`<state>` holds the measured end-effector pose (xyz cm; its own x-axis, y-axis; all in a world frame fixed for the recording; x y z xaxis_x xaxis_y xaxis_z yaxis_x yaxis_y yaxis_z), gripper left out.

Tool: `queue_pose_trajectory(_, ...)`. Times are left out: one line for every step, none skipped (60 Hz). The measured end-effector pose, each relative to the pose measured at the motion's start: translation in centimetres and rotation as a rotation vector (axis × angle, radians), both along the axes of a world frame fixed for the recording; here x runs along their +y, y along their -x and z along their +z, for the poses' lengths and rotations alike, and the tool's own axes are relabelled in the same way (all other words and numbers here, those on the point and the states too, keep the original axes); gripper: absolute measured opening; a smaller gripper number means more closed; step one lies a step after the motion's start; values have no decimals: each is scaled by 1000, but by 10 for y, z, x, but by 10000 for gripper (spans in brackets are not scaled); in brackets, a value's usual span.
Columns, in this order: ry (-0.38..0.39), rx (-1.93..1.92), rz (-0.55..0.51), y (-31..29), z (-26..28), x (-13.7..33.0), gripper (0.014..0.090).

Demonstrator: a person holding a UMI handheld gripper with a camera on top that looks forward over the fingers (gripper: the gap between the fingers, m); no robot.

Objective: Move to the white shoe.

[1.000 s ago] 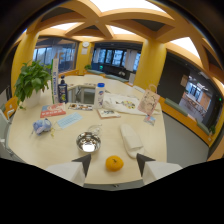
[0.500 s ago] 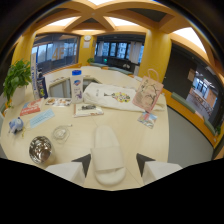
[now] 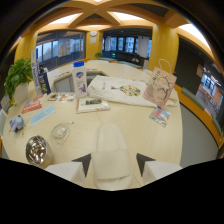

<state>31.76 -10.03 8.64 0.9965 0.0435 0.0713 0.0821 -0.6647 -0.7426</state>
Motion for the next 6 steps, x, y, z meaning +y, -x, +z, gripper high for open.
queue_pose_trajectory(1,0,0,0,0,0,859)
queue_pose_trajectory(2,1,0,0,0,0,861)
queue_pose_trajectory(2,2,0,1,0,1,860)
queue_pose_trajectory(1,2,1,1,0,1,860)
queue_pose_trajectory(1,3,2,2,0,1,858)
queue_pose_trajectory(2,4,3,2,1,1,861)
